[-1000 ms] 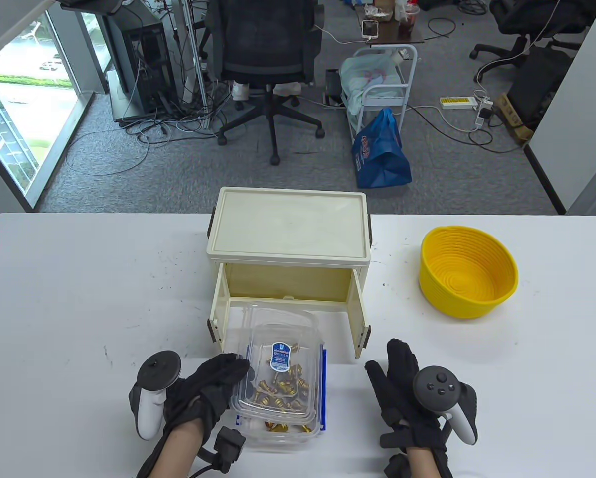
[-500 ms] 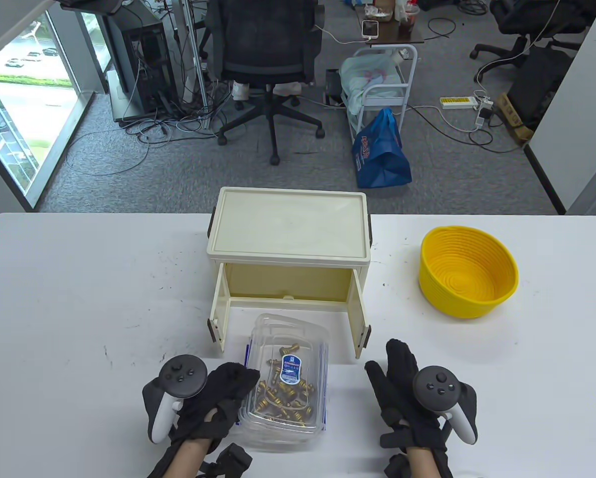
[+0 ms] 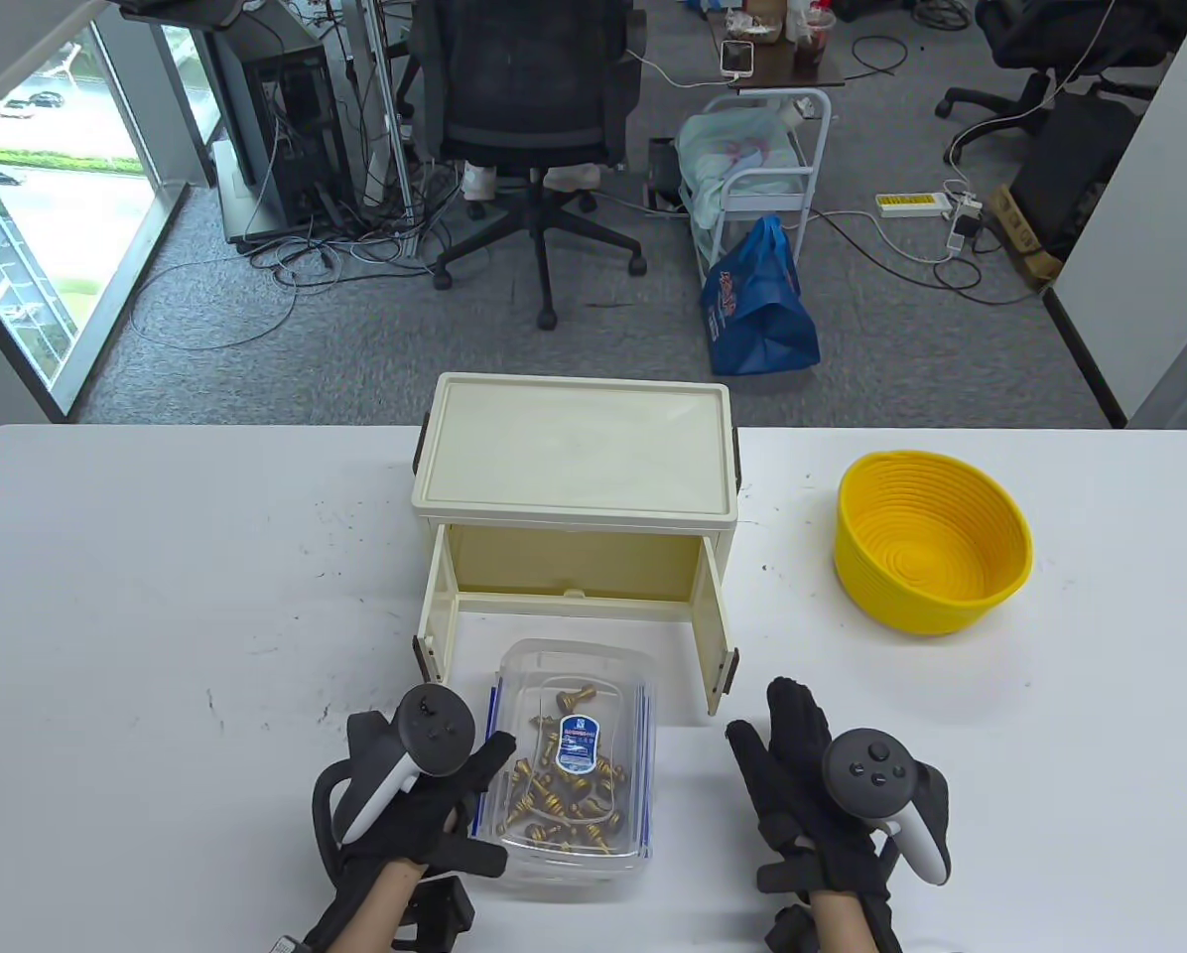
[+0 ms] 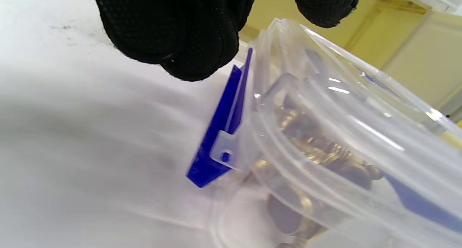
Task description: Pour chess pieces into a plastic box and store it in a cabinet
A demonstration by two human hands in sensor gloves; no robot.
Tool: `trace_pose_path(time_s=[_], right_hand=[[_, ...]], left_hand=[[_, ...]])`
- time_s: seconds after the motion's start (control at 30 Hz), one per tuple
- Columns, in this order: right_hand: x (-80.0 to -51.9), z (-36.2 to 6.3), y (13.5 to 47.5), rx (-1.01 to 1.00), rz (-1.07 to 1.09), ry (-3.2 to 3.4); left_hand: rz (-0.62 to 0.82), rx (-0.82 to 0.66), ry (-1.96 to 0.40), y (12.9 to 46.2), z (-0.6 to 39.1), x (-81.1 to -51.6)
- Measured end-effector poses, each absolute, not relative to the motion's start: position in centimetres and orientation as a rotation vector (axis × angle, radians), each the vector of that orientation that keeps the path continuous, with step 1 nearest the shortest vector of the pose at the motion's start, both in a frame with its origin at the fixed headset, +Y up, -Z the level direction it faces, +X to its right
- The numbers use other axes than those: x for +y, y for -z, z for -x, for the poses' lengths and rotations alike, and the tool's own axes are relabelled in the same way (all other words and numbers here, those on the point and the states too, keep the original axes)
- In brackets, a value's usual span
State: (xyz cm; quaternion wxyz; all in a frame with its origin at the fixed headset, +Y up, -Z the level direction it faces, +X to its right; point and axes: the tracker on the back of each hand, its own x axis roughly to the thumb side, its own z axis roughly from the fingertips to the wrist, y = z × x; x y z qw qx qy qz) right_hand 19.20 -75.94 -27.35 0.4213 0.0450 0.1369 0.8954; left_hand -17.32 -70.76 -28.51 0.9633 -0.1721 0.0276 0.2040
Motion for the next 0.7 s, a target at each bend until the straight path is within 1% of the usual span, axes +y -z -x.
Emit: trace_pose_path(time_s=[0.07, 0.17, 0.23, 0.3, 0.4, 0.43, 0.6, 0.67, 0.7], right_hand=[[-75.9, -19.2, 27.4, 0.344, -0.112, -2.242], [-76.0, -19.2, 27.4, 0.348, -0.112, -2.243], [-76.0, -19.2, 27.3, 0.350, -0.110, -2.239], [-76.0, -19.2, 27.4, 0.355, -0.111, -2.239], [-76.0, -19.1, 27.4, 0.360, -0.107, -2.242], [-76.0, -19.1, 27.4, 0.361, -0.107, -2.242], [-76.0, -19.1, 27.3, 0.364, -0.068, -2.261], [-76.1, -18.9, 27.2, 0.396, -0.075, -2.272], [-76.2, -18.6, 27.2, 0.455, -0.106, -2.276]], left_hand=[[0.392, 0.050, -0.415, 28.8, 17.0, -71.0], [0.406, 0.041, -0.372, 29.2, 16.6, -71.2], [0.423, 0.042, -0.439, 29.4, 16.6, -71.3], [0.450, 0.041, -0.458, 29.6, 16.8, -71.4], [0.437, 0.069, -0.472, 29.8, 17.3, -71.6], [0.435, 0.045, -0.480, 29.9, 17.4, -71.7], [0.454, 0.070, -0.577, 30.0, 18.1, -72.3], [0.461, 0.070, -0.599, 30.0, 18.4, -72.7], [0.467, 0.075, -0.608, 30.0, 18.5, -72.8]])
